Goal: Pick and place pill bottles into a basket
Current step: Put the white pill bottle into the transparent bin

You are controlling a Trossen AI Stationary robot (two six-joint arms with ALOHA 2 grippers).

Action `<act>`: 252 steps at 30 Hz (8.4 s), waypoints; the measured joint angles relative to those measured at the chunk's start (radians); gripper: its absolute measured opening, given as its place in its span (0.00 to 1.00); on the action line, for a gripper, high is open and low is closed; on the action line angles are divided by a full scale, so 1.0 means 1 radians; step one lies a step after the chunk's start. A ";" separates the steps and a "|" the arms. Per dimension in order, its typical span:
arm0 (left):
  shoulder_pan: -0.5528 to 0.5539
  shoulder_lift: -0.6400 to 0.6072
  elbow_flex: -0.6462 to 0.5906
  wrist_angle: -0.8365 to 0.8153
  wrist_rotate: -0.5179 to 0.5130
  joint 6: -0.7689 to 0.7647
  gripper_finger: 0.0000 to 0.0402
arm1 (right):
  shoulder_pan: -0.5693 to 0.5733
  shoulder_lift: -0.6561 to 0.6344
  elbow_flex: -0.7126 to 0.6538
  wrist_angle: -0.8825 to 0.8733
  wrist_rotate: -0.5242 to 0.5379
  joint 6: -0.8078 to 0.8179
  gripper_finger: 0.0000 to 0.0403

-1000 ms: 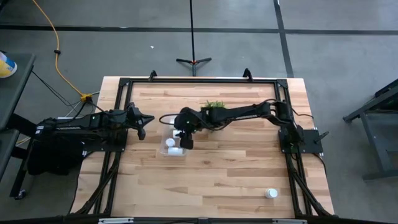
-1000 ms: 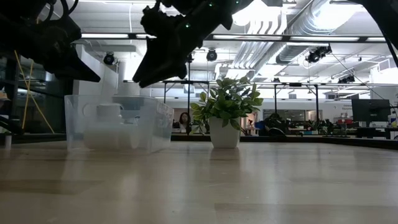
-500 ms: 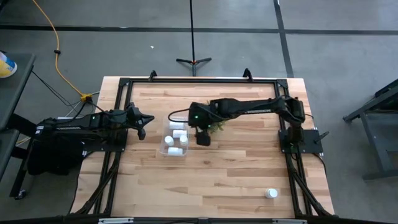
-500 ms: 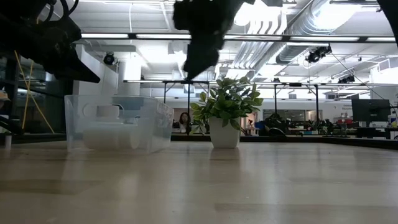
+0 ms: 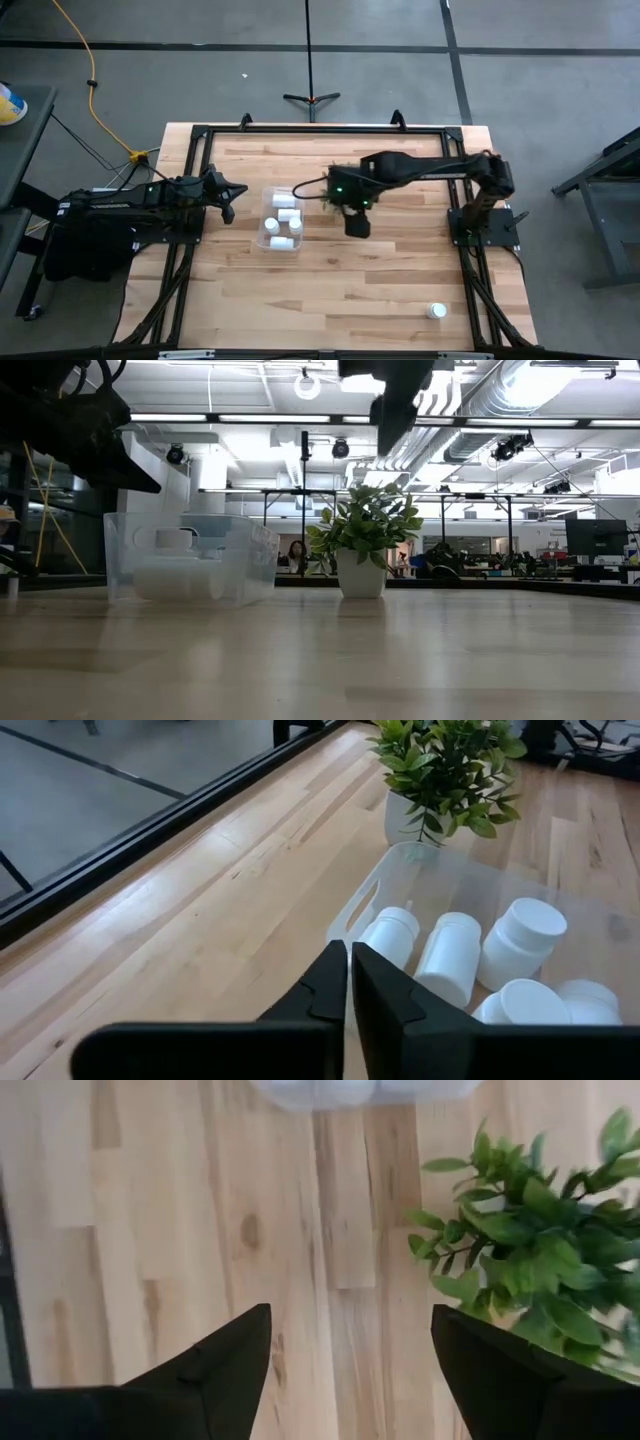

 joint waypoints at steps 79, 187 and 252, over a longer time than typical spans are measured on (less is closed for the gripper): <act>0.000 0.000 0.000 -0.009 -0.015 -0.003 0.05 | 1.104 -0.207 -0.427 0.000 0.266 1.368 0.57; 0.000 0.001 0.000 -0.015 0.044 -0.078 0.13 | 0.132 -0.006 -0.292 0.667 0.320 -0.075 0.37; 0.000 0.001 0.000 -0.030 -0.006 -0.056 0.05 | 0.024 0.380 0.148 0.614 -0.054 0.026 0.37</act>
